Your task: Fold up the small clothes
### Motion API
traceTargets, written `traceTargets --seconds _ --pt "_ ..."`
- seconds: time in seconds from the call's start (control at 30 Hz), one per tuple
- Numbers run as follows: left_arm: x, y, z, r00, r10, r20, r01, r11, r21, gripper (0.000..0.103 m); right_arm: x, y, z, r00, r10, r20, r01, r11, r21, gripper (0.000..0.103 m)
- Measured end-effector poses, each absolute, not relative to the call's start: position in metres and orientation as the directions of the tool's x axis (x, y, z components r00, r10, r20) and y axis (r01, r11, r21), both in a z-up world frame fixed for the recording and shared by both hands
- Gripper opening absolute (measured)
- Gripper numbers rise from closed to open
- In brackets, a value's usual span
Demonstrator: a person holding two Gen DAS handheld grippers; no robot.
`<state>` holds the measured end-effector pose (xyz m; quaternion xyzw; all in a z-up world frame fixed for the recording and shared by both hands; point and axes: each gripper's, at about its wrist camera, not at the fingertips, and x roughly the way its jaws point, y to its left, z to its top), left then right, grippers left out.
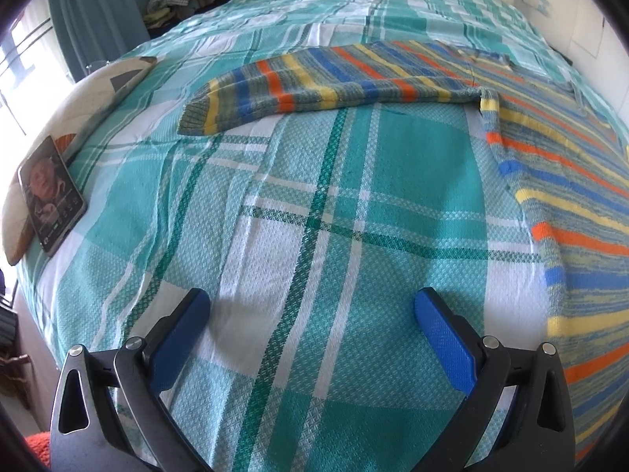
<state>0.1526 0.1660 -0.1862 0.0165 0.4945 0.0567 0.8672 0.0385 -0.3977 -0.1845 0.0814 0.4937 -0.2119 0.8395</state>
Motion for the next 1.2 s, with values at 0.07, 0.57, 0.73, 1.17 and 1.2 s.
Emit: traceTargets --seconds 0.07,0.57,0.73,1.17,1.2 --pt "0.1524 0.1661 -0.1862 0.504 0.114 -0.856 -0.082 0.993 0.084 0.103 0.0384 -0.3974 -0.1848 0.423 -0.277 -0.863 0.436 0.897 -0.075 0.103" --pt "0.1522 0.1648 -0.1866 0.503 0.12 -0.856 -0.085 0.992 0.089 0.103 0.038 -0.3969 -0.1852 0.424 -0.28 -0.862 0.436 0.897 -0.077 0.103" --pt "0.1527 0.1657 -0.1869 0.502 0.126 -0.856 -0.089 0.992 0.094 0.103 0.0381 -0.3968 -0.1853 0.424 -0.28 -0.862 0.436 0.897 -0.077 0.103" --pt "0.152 0.1633 -0.1875 0.503 0.127 -0.855 -0.088 0.991 0.096 0.103 0.0381 -0.3961 -0.1857 0.423 -0.282 -0.861 0.435 0.897 -0.08 0.103" --pt "0.1521 0.1641 -0.1873 0.504 0.127 -0.855 -0.088 0.992 0.096 0.103 0.0381 -0.3962 -0.1858 0.423 -0.283 -0.861 0.435 0.897 -0.081 0.103"
